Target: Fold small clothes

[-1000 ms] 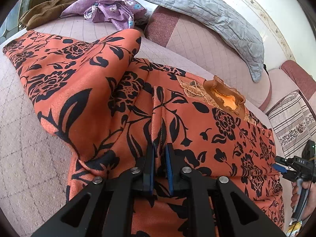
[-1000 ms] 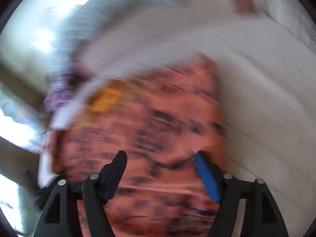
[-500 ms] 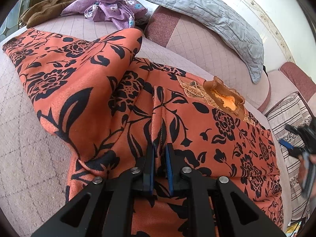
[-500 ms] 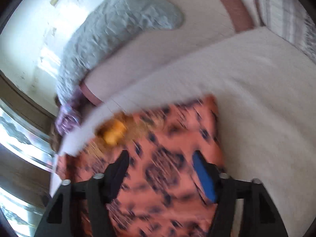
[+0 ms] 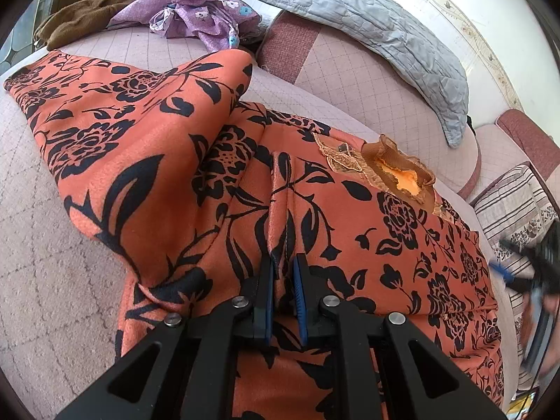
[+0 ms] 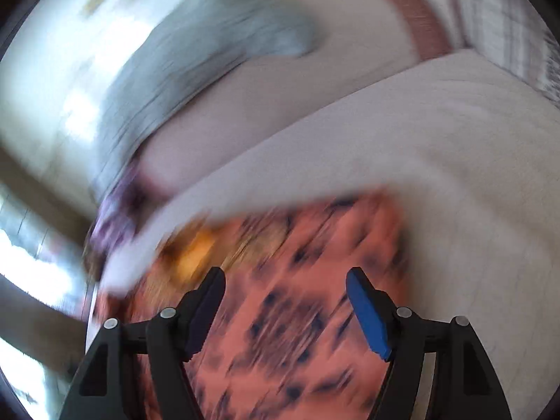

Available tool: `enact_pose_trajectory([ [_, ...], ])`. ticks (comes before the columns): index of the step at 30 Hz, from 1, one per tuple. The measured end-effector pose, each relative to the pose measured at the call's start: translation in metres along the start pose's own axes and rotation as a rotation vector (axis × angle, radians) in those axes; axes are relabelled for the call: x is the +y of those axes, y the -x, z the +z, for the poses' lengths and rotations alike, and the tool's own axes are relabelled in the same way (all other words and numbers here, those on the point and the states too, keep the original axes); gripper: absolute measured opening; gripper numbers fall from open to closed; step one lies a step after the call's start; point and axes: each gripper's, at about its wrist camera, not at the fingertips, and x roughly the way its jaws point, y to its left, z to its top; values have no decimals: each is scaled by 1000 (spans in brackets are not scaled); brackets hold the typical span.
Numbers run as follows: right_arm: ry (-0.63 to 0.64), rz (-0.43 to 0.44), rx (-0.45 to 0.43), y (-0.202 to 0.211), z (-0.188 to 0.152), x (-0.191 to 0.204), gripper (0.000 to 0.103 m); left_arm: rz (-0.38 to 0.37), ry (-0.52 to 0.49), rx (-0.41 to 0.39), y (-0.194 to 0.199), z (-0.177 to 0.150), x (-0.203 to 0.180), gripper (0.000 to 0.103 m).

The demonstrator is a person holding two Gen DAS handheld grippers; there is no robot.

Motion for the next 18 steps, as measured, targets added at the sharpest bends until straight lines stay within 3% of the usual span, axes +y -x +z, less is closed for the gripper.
enact_pose_trajectory([
  [3,0,-53,177,-31,-35,2,82,-7,9,7,0,1,0,13],
  [6,5,-123,74,-13,-40,22,84,-19,29,23,3,5,0,13],
  [7,19,-101,33,-2,-44,32,84,-6,18,35,5,7,-4,14],
  [9,98,-59,-28,26,-73,65,84,18,-5,73,15,9,-14,26],
  [10,127,-49,-39,28,-86,75,84,-26,19,85,28,9,-18,36],
  [11,160,-30,-59,34,-105,85,84,-74,44,69,41,9,-19,40],
  [13,194,-37,-64,27,-136,102,85,-151,64,2,79,12,-15,49],
  [14,193,-56,-52,24,-150,101,85,-159,68,-24,93,16,-11,64],
  [16,188,-71,-17,13,-178,100,85,-156,127,-92,123,28,13,82],
  [18,213,-105,-20,22,-188,90,85,-98,230,-149,141,46,54,87],
])
